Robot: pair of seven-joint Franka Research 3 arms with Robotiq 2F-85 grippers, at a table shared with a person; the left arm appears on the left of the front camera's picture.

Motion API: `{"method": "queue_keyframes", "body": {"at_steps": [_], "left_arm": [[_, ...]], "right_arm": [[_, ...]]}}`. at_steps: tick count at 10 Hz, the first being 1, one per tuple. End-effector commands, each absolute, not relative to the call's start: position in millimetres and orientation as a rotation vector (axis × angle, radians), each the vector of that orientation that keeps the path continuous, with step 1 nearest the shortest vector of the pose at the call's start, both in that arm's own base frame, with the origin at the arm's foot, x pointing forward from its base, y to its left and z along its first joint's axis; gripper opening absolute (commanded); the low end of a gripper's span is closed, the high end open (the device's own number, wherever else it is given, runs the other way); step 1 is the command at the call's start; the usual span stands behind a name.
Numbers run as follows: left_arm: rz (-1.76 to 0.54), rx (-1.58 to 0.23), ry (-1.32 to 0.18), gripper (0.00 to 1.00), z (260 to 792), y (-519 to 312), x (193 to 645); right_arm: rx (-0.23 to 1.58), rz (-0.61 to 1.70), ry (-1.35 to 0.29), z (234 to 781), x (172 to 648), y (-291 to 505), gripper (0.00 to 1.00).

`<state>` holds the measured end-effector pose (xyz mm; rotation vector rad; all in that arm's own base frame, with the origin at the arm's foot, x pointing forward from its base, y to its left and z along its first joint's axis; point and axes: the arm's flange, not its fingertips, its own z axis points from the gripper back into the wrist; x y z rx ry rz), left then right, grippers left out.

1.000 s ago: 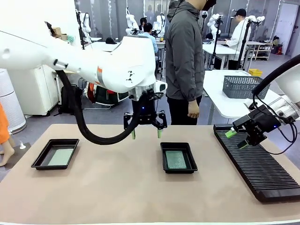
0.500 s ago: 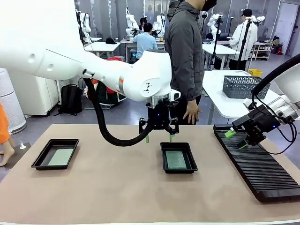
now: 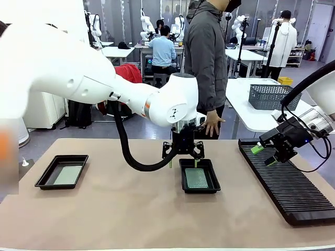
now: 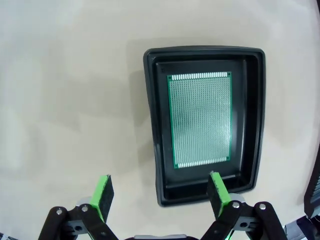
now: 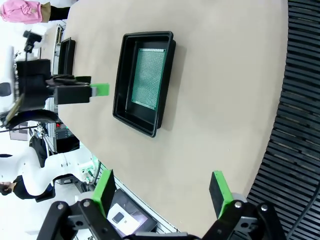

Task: Inspect and transfer BCBs to ESD trays.
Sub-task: Pick up the ESD tray and place it on the left side of the table.

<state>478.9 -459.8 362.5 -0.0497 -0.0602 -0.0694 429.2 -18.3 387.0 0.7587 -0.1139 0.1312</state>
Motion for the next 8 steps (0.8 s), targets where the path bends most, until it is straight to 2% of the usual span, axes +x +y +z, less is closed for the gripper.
{"method": "queue_keyframes", "body": {"at_steps": [1,8], "left_arm": [[-0.054,-0.035,-0.107,1.00,346.7,-467.3,487.9],[-0.036,-0.031,-0.069,1.00,302.0,-464.0,507.0]], "right_arm": [[0.749,0.110,-0.118,387.0,427.1,-16.9,1.00],[0.749,0.110,-0.118,387.0,427.1,-16.9,1.00]]}}
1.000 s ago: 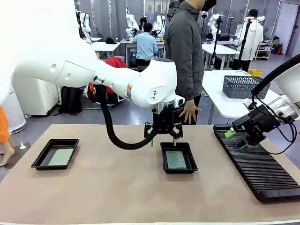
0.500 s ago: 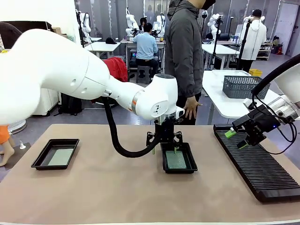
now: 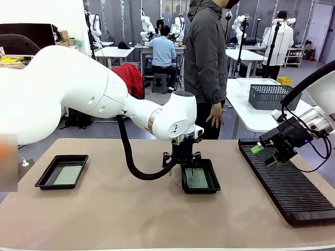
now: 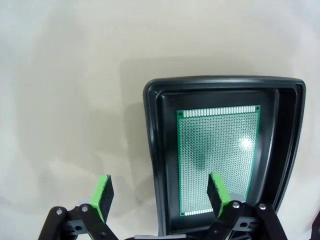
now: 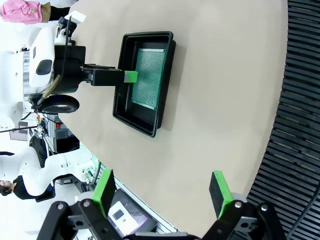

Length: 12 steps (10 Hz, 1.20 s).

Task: Inspect and transfer BCBs to ESD trays.
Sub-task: Pick up the ESD tray and place it on the left side of the table.

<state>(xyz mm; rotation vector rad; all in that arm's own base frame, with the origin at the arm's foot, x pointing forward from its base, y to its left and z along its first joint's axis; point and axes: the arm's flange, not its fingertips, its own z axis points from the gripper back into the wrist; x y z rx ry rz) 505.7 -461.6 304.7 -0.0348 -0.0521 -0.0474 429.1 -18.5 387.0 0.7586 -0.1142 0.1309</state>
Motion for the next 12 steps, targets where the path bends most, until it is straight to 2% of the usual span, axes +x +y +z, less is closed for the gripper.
{"method": "queue_keyframes", "body": {"at_steps": [1,9,12], "left_arm": [[-0.038,-0.028,-0.061,1.00,298.6,-463.7,508.8],[-0.049,-0.036,-0.050,1.00,302.4,-463.8,506.5],[-0.028,-0.064,-0.033,0.93,301.8,-456.6,512.9]], "right_arm": [[0.749,0.110,-0.118,387.0,427.1,-16.9,1.00],[0.749,0.110,-0.118,387.0,427.1,-16.9,1.00],[0.749,0.110,-0.118,387.0,427.1,-16.9,1.00]]}}
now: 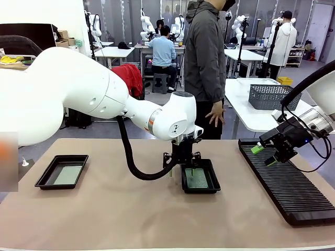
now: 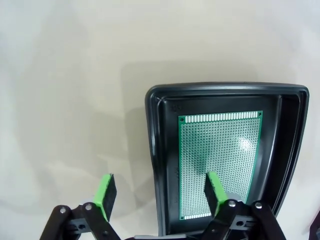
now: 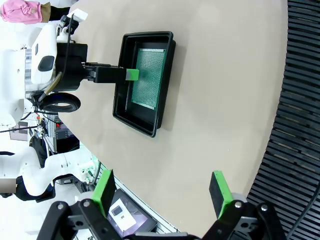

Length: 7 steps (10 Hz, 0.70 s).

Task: Inspect and transfer BCBs to ESD trays.
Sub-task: Pick up the ESD tray and place it on the left side of the table.

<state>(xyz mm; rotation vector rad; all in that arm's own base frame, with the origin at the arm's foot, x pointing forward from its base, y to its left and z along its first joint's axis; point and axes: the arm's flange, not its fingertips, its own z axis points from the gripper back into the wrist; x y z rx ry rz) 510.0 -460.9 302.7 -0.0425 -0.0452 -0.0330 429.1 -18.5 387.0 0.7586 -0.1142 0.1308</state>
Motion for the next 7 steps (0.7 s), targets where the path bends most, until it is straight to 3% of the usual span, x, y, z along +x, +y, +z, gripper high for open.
{"method": "queue_keyframes", "body": {"at_steps": [1,6,7], "left_arm": [[-0.024,-0.072,-0.038,0.93,301.2,-455.3,512.7],[-0.026,-0.089,-0.017,0.77,300.2,-454.9,517.5],[-0.024,-0.093,-0.012,0.82,300.2,-453.5,518.9]], "right_arm": [[0.749,0.110,-0.118,387.0,427.1,-16.9,1.00],[0.749,0.110,-0.118,387.0,427.1,-16.9,1.00],[0.749,0.110,-0.118,387.0,427.1,-16.9,1.00]]}}
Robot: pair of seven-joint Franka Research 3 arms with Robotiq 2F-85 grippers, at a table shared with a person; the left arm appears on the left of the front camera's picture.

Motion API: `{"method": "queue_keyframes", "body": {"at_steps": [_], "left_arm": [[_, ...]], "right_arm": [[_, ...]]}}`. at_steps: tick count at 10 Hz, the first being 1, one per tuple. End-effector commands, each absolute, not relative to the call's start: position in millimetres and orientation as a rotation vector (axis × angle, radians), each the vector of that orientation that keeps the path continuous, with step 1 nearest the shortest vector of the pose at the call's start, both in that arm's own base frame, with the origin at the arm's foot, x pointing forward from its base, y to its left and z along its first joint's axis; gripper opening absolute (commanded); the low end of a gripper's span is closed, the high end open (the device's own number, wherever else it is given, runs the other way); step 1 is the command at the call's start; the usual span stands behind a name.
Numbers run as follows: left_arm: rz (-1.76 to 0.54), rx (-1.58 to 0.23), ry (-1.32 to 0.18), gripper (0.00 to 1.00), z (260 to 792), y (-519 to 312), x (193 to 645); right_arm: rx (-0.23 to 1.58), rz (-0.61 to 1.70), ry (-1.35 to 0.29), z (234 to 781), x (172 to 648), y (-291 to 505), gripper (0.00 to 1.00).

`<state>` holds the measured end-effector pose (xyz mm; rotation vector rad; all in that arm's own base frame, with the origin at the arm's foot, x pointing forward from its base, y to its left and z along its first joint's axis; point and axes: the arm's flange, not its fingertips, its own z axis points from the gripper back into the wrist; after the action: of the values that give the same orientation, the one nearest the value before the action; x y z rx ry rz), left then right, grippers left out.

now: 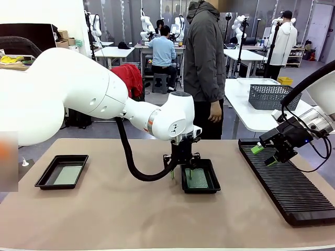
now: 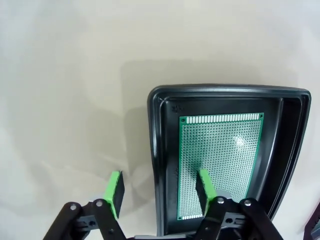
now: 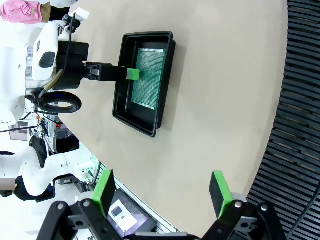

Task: Inspect and transfer BCBs to ESD trays.
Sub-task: Pick up the ESD tray and place it on the left side of the table.

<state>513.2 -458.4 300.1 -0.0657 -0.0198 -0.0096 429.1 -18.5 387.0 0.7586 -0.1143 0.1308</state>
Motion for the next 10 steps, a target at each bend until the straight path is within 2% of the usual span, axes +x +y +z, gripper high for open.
{"method": "queue_keyframes", "body": {"at_steps": [1,2,3,4,5,6,7,8,9,10], "left_arm": [[-0.022,-0.094,-0.009,0.69,300.5,-452.6,520.2],[-0.025,-0.101,-0.010,0.74,301.8,-451.6,521.6],[-0.026,-0.103,-0.010,0.61,302.7,-451.3,522.8],[-0.027,-0.104,-0.010,0.65,303.6,-450.8,523.7],[-0.029,-0.104,-0.008,0.53,304.2,-450.5,524.6],[-0.028,-0.106,-0.007,0.57,305.1,-449.9,525.8],[-0.032,-0.105,-0.005,0.45,305.7,-450.3,526.2],[-0.035,-0.104,-0.001,0.49,306.0,-450.3,526.3],[-0.034,-0.103,0.004,0.36,306.1,-449.4,526.7],[-0.032,-0.099,0.007,0.41,305.7,-448.3,527.3]], "right_arm": [[0.749,0.110,-0.118,387.0,427.1,-16.9,1.00],[0.749,0.110,-0.118,387.0,427.1,-16.9,1.00],[0.749,0.110,-0.118,387.0,427.1,-16.9,1.00],[0.749,0.110,-0.118,387.0,427.1,-16.9,1.00],[0.749,0.110,-0.118,387.0,427.1,-16.9,1.00],[0.749,0.110,-0.118,387.0,427.1,-16.9,1.00],[0.749,0.110,-0.118,387.0,427.1,-16.9,1.00],[0.749,0.110,-0.118,387.0,427.1,-16.9,1.00],[0.749,0.110,-0.118,387.0,427.1,-16.9,1.00],[0.749,0.110,-0.118,387.0,427.1,-16.9,1.00]]}}
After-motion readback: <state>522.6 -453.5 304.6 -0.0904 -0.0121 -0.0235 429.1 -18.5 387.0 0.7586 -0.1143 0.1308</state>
